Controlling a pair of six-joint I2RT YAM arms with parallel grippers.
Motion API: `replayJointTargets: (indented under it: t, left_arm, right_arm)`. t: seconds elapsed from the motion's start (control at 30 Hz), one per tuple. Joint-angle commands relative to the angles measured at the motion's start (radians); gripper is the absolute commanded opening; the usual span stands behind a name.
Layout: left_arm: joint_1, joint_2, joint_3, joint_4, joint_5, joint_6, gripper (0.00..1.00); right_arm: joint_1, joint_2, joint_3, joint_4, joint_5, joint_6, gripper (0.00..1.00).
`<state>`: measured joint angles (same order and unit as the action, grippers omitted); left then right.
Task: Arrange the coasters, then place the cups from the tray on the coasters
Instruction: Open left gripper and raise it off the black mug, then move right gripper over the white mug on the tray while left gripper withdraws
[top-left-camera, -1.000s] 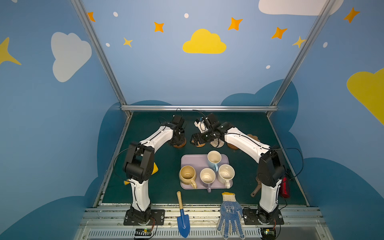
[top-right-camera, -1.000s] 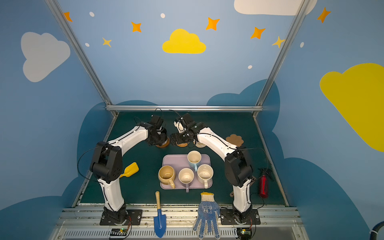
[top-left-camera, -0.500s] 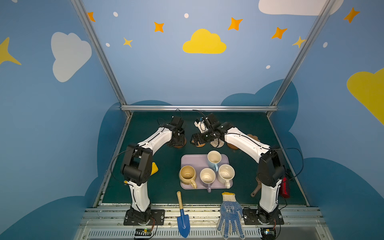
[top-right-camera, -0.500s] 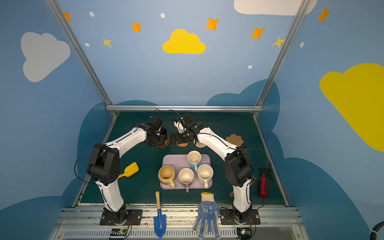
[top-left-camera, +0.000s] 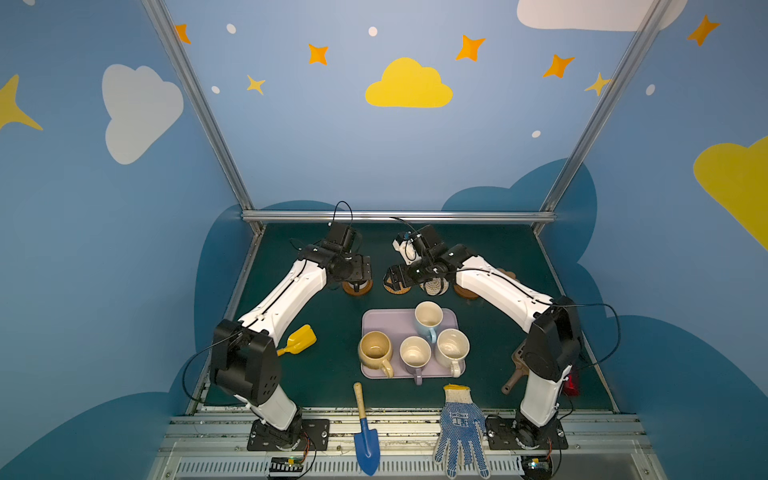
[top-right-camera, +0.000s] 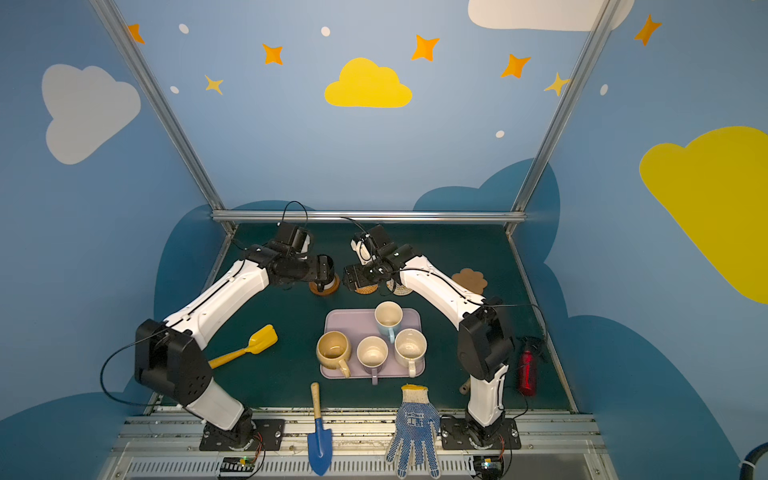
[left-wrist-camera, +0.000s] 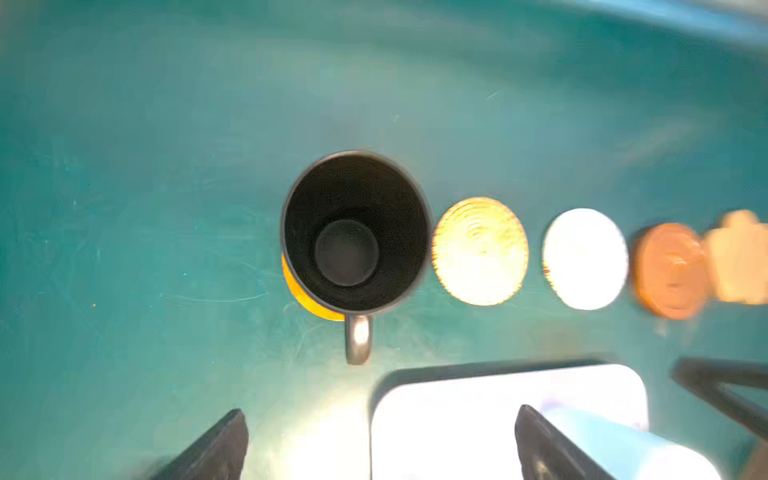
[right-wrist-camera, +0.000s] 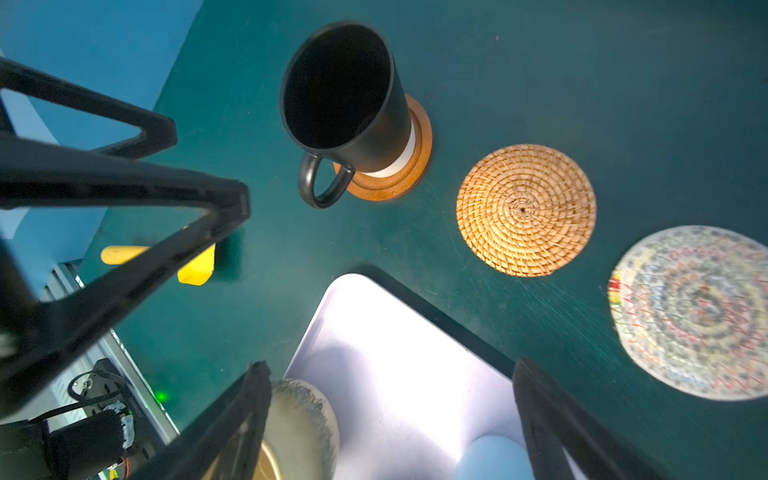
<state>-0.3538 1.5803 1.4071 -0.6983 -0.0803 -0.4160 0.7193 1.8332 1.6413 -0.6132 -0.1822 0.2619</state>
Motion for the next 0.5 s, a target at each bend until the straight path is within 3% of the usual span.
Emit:
replayJointTargets:
  t: [0.0, 0.17, 0.47]
  left_arm:
    - [0.002, -0.080, -0.038, 0.039, 0.081, -0.010, 0.99]
    - [0.001, -0.164, -0.057, 0.059, 0.155, -0.060, 0.99]
    - [0.001, -0.271, -0.174, 0.206, 0.436, -0.167, 0.99]
  right_arm:
    - [0.011, -0.077, -0.020, -0.033, 0.033, 0.003, 0.92]
    - [0.017, -0.150, -0.069, -0.065, 0.055, 0.001, 0.92]
    - [0.028, -0.301, -0.188, -0.126, 0.097, 0.000, 0.90]
